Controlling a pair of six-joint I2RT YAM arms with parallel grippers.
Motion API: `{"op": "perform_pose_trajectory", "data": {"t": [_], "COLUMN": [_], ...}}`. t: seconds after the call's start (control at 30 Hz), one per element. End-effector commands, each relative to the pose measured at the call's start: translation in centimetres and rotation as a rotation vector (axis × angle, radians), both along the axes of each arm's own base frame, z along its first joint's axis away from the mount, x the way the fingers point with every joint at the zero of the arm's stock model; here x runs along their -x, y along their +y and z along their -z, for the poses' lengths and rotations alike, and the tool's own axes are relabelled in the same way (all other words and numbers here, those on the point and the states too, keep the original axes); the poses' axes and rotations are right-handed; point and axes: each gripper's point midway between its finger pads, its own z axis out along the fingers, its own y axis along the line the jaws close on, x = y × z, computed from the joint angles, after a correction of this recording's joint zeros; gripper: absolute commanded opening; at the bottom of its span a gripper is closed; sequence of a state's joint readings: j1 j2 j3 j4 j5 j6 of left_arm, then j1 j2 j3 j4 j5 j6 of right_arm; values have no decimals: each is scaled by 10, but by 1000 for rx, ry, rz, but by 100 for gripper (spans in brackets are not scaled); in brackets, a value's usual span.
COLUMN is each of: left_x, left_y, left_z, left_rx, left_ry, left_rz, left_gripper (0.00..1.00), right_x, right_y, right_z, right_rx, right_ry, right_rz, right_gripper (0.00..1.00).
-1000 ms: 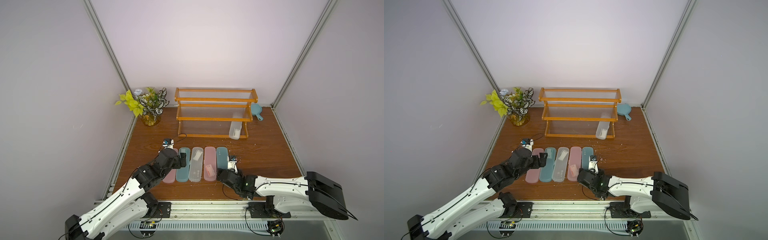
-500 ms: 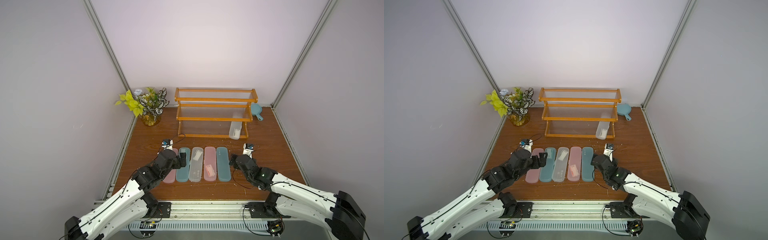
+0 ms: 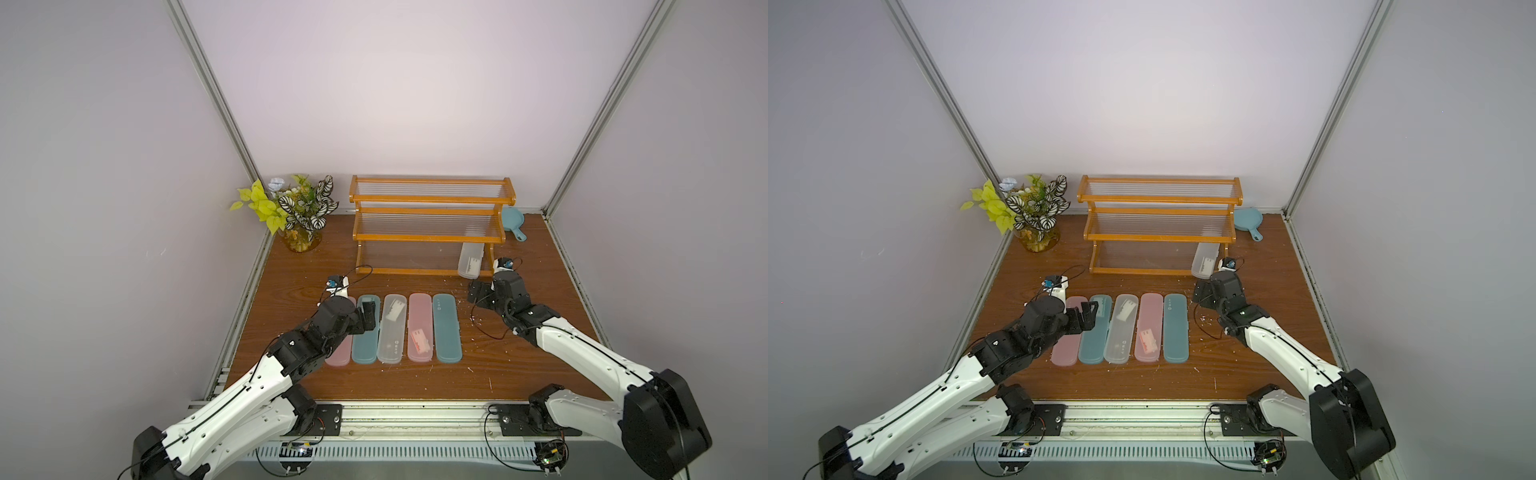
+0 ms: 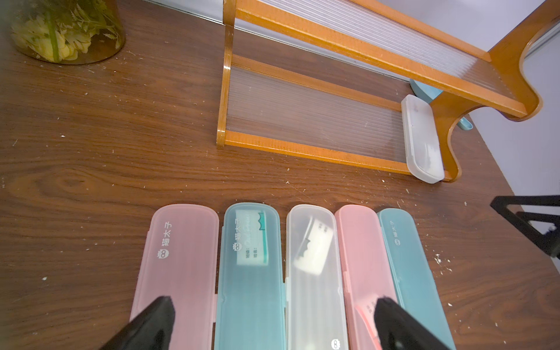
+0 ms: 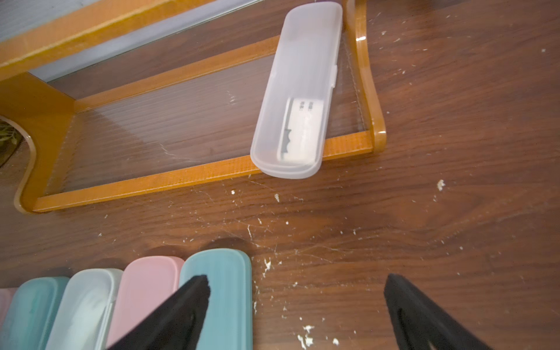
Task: Remove the pencil cases from the shelf
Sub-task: Pick up the pencil case from the shelf.
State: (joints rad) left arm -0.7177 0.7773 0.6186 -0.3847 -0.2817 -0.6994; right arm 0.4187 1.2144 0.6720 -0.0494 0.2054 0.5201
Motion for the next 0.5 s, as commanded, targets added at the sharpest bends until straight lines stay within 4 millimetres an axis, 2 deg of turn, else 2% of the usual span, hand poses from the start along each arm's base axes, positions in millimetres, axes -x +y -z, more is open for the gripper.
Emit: {"op": "perform_pose_trajectory", "data": {"t": [0.0,0.23,0.47], "left_x": [-4,-1,0], "left_y": [4,11,15], "left_z": [-4,-5,-7], "left_rx": [-9,-19,-38], "left_ry": [-19,-17,-18], "left_rz": [-18,-38,-46], "left_gripper": [97,97,97], "right_x": [-25,-61,-79], "right_y": [16,19,19], "right_z": [-19,-7,9], "right_rx": [-37,-39,-36], "right_ry": [-45,-12,21], "right_rz": [-87,-84,-35], "right_gripper": [98,99,98]}}
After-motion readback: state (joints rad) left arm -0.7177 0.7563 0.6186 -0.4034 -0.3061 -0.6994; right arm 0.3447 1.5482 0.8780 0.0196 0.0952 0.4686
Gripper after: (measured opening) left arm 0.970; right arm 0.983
